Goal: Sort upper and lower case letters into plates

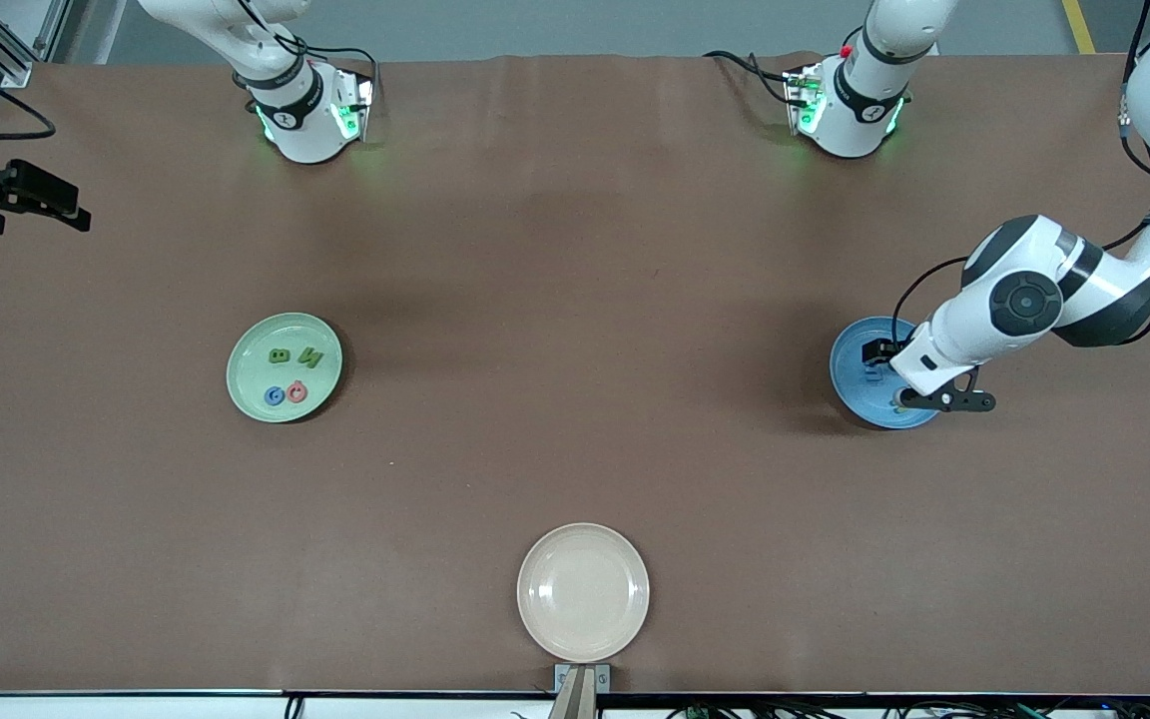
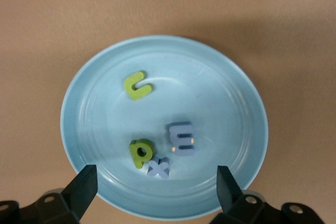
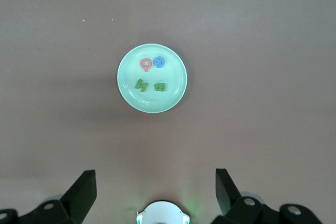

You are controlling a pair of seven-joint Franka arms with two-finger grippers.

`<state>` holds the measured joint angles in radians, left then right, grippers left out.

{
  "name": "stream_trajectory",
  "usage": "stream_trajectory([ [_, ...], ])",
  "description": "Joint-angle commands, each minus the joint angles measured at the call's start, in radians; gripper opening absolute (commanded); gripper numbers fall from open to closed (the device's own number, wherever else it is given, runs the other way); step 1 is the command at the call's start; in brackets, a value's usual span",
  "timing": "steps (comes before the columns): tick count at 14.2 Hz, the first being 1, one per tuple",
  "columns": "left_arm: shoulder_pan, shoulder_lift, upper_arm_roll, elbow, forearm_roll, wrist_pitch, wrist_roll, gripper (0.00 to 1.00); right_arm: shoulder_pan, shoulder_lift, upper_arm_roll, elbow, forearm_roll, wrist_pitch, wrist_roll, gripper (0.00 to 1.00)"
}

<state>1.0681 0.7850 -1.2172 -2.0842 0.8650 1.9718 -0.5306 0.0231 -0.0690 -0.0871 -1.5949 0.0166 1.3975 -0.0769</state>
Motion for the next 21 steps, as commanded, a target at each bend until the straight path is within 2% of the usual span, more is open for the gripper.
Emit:
stream_trajectory([
  [1,-0.083,-0.188,0.118,0.052,-0.211,-0.011,0.191,1.00,-0.032,-0.052,0.030,-0.040,-0.001,-0.003,0.000,1.00],
  [4,-0.218,-0.381,0.305,0.081,-0.482,-0.011,0.393,1.00,-0.031,-0.067,0.030,-0.036,-0.001,-0.021,-0.001,1.00],
  [5,-0.235,-0.436,0.350,0.081,-0.550,-0.011,0.453,1.00,-0.031,-0.072,0.030,-0.031,-0.001,-0.034,-0.001,1.00],
  [8,-0.272,-0.570,0.451,0.072,-0.674,-0.019,0.586,1.00,-0.031,-0.084,0.030,-0.027,-0.001,-0.049,-0.001,1.00],
  [10,-0.421,-0.630,0.629,0.079,-0.742,-0.045,0.633,1.00,-0.026,-0.078,0.029,0.001,-0.001,-0.051,-0.001,1.00],
  [11,-0.538,-0.660,0.745,0.079,-0.777,-0.045,0.644,1.00,-0.025,-0.077,0.029,0.030,0.000,-0.052,0.000,1.00],
  [13,-0.815,-0.694,1.021,0.082,-0.845,-0.044,0.644,1.00,-0.025,-0.074,0.029,0.075,0.002,-0.089,0.002,1.00],
  [14,-0.903,-0.705,1.116,0.091,-0.878,-0.044,0.644,1.00,-0.025,-0.074,0.029,0.084,0.002,-0.094,0.002,1.00],
  [15,-0.940,-0.714,1.161,0.101,-0.906,-0.044,0.644,1.00,-0.025,-0.074,0.029,0.084,0.005,-0.094,0.003,1.00],
  [21,-0.953,-0.762,1.188,0.134,-0.939,-0.044,0.644,1.00,-0.023,-0.066,0.029,0.092,0.009,-0.092,0.008,1.00],
])
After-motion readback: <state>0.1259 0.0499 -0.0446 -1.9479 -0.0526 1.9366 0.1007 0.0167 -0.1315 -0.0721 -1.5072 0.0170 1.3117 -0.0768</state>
